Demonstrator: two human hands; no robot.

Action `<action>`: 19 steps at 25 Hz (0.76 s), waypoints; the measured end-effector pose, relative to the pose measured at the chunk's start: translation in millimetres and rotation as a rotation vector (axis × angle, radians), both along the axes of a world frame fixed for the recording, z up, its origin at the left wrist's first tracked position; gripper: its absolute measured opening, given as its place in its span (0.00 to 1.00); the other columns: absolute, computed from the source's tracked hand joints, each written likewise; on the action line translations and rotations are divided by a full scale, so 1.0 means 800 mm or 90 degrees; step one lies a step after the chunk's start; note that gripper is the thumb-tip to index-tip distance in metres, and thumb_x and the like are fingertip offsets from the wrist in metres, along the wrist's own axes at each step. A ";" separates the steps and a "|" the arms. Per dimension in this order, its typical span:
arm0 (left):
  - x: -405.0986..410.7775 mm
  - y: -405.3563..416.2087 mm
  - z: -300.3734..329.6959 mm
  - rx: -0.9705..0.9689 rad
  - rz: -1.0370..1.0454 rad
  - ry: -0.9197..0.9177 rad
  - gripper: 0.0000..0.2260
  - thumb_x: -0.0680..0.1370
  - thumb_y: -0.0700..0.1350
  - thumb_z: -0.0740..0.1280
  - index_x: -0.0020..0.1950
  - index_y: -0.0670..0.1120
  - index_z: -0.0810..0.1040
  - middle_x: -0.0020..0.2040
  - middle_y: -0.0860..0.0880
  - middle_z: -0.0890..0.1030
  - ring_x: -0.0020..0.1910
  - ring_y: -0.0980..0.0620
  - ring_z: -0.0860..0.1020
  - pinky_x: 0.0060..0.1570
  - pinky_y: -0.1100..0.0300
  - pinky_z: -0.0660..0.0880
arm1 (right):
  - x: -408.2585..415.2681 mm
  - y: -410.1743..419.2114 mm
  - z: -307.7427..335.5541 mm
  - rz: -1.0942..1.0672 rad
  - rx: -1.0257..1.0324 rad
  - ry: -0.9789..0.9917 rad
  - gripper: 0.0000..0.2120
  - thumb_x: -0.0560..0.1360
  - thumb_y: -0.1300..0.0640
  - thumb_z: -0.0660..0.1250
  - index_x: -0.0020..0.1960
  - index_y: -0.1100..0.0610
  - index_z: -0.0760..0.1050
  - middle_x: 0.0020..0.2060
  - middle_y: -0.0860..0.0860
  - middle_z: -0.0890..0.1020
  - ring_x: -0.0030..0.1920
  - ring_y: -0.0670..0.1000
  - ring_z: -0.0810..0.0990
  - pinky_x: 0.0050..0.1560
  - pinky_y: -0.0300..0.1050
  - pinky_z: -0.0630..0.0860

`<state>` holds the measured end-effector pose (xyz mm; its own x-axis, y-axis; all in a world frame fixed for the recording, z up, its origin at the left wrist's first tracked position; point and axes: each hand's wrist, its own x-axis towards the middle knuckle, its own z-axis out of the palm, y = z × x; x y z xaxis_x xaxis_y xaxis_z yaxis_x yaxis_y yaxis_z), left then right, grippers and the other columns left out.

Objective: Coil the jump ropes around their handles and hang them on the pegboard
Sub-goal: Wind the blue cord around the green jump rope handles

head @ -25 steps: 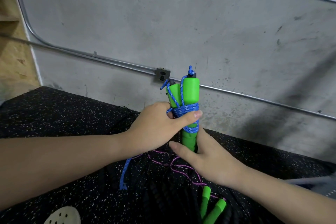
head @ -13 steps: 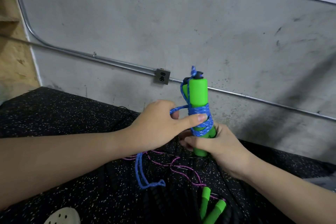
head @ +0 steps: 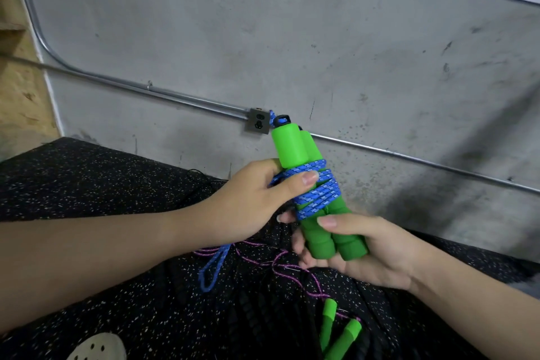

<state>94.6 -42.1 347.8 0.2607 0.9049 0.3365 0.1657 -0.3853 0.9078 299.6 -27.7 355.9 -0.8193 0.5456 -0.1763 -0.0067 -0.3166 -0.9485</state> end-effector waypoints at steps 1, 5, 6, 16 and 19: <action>0.002 -0.004 0.003 -0.003 -0.004 -0.012 0.14 0.83 0.52 0.65 0.52 0.41 0.80 0.36 0.52 0.80 0.31 0.55 0.74 0.37 0.63 0.73 | -0.001 -0.001 0.000 0.006 -0.003 0.011 0.21 0.71 0.58 0.76 0.61 0.64 0.78 0.42 0.60 0.79 0.40 0.55 0.78 0.50 0.50 0.79; -0.011 0.005 0.000 -0.045 0.135 0.086 0.38 0.72 0.74 0.67 0.51 0.37 0.81 0.32 0.49 0.77 0.31 0.57 0.69 0.37 0.59 0.65 | -0.010 0.008 -0.010 -0.155 0.207 -0.094 0.10 0.70 0.63 0.73 0.51 0.63 0.79 0.33 0.57 0.75 0.31 0.53 0.73 0.40 0.47 0.74; -0.015 0.007 -0.002 -0.049 0.149 0.109 0.42 0.68 0.77 0.67 0.51 0.35 0.80 0.33 0.47 0.76 0.34 0.55 0.68 0.39 0.57 0.64 | -0.009 0.011 -0.012 -0.187 0.281 -0.134 0.10 0.70 0.62 0.73 0.49 0.64 0.79 0.32 0.57 0.75 0.31 0.53 0.73 0.39 0.46 0.72; -0.002 0.000 -0.004 0.014 0.197 0.133 0.28 0.67 0.74 0.71 0.47 0.50 0.84 0.34 0.51 0.80 0.32 0.58 0.72 0.40 0.50 0.75 | -0.027 -0.003 -0.037 -0.324 0.689 -0.371 0.17 0.76 0.56 0.71 0.35 0.50 0.65 0.23 0.39 0.72 0.25 0.42 0.68 0.31 0.33 0.62; -0.005 0.003 -0.006 0.011 0.187 0.111 0.33 0.63 0.79 0.68 0.50 0.53 0.84 0.43 0.47 0.86 0.41 0.51 0.83 0.49 0.45 0.81 | -0.031 -0.013 -0.025 -0.254 0.753 -0.385 0.16 0.77 0.50 0.71 0.42 0.41 0.63 0.32 0.32 0.75 0.36 0.34 0.74 0.38 0.28 0.66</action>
<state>90.2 -39.7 342.7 0.0444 0.9445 0.3254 0.4242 -0.3127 0.8499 274.6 -38.4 335.7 -0.5369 0.7948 0.2829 0.5978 0.5950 -0.5372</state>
